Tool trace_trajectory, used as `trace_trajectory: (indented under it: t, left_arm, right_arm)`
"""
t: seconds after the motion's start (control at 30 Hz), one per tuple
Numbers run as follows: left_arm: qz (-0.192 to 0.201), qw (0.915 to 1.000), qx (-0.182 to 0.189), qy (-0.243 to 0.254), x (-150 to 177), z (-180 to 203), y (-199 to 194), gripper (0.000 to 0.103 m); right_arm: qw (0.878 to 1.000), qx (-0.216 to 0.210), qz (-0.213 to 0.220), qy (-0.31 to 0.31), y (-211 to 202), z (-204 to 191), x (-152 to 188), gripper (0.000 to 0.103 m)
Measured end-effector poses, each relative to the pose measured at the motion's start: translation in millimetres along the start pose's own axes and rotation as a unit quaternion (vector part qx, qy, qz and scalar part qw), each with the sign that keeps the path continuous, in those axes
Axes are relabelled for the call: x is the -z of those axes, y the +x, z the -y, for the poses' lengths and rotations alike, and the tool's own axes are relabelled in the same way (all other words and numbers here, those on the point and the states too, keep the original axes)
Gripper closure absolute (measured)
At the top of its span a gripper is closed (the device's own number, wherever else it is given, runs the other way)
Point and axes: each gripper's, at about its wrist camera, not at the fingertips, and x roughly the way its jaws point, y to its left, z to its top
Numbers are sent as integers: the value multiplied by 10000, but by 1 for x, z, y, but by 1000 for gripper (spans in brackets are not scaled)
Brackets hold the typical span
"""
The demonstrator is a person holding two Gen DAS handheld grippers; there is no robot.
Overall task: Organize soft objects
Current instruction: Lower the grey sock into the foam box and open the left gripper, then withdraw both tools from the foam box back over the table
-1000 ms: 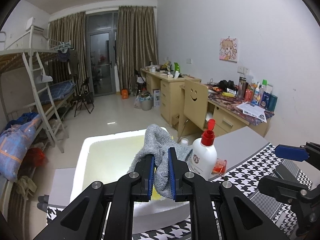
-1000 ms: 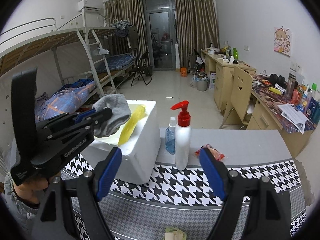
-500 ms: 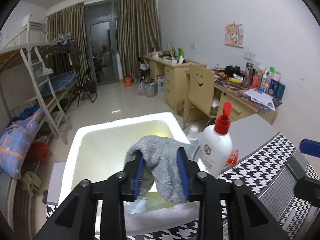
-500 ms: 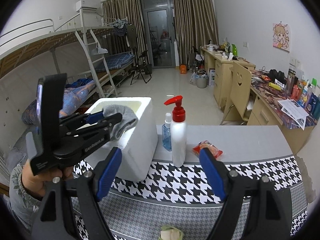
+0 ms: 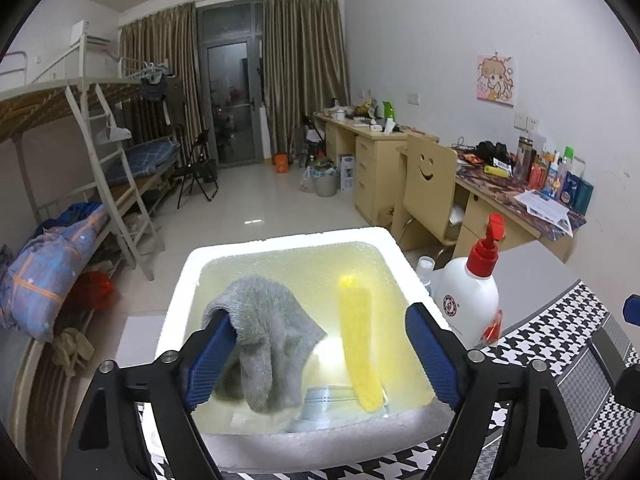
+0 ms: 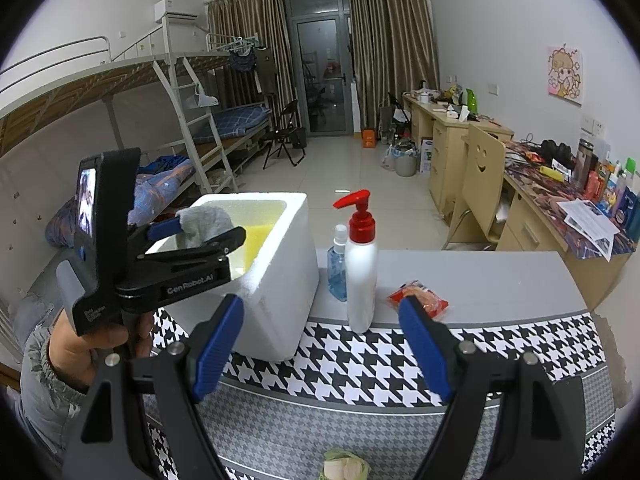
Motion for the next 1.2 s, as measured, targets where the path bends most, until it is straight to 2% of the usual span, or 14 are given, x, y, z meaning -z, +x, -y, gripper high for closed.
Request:
trace_trajectory:
  t: [0.1, 0.23, 0.33, 0.47, 0.6, 0.83, 0.97, 1.2]
  left_arm:
    - [-22, 10000, 38, -72, -1, -3, 0, 5]
    - [-138, 9998, -105, 35, 0, -5, 0, 3]
    - [-579, 9983, 7, 118, 3, -6, 8, 3]
    - [-549, 9984, -29, 98, 5, -9, 1, 3]
    - [-170, 9996, 139, -153, 4, -18, -16, 3]
    - [-10, 9998, 119, -182, 4, -18, -31, 3]
    - [138, 9996, 72, -242, 7, -17, -48, 3]
    - [736, 9967, -153, -301, 13, -17, -100, 1]
  right_arm:
    - [10000, -5, 3, 4, 0, 0, 0, 19]
    - [10000, -3, 28, 18, -2, 0, 1, 19]
    - [10000, -5, 45, 21, -3, 0, 2, 19]
    - [9999, -26, 98, 6, -8, -2, 3, 20]
    - [9999, -24, 117, 4, -11, -5, 4, 19]
    - [9998, -29, 208, -3, -21, -8, 5, 19]
    - [9996, 60, 287, -3, -27, -11, 8, 19]
    - [9980, 109, 616, -41, -60, -26, 15, 19]
